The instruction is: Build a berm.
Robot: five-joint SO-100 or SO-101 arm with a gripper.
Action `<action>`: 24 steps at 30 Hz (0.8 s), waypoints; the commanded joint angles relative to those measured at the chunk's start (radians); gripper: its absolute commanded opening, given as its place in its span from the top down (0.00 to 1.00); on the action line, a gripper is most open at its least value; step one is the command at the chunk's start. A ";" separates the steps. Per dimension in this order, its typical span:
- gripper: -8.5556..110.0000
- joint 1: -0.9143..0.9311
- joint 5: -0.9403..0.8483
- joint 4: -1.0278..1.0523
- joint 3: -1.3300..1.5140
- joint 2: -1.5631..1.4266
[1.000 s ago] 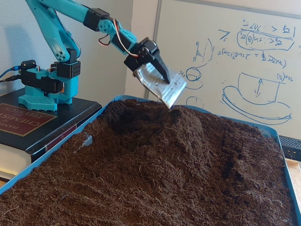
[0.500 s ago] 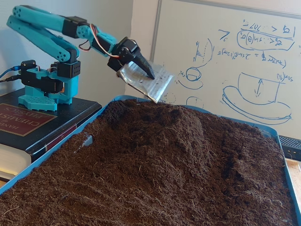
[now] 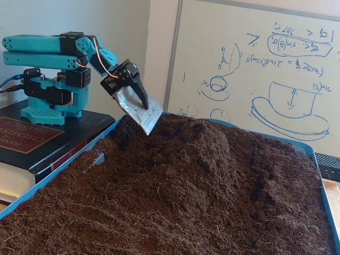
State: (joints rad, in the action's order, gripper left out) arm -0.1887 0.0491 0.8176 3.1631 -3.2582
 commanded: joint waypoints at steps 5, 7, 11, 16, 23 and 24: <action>0.92 0.071 -0.124 0.347 -0.021 -0.101; 0.92 0.067 -0.123 0.382 -0.021 -0.103; 0.92 0.066 -0.133 0.359 -0.021 -0.103; 0.92 0.074 -0.123 0.359 -0.021 -0.103; 0.92 0.074 -0.123 0.359 -0.021 -0.103; 0.92 0.074 -0.123 0.359 -0.021 -0.103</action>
State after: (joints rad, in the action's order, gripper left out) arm -0.1304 -0.0752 1.1643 3.1646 -3.3241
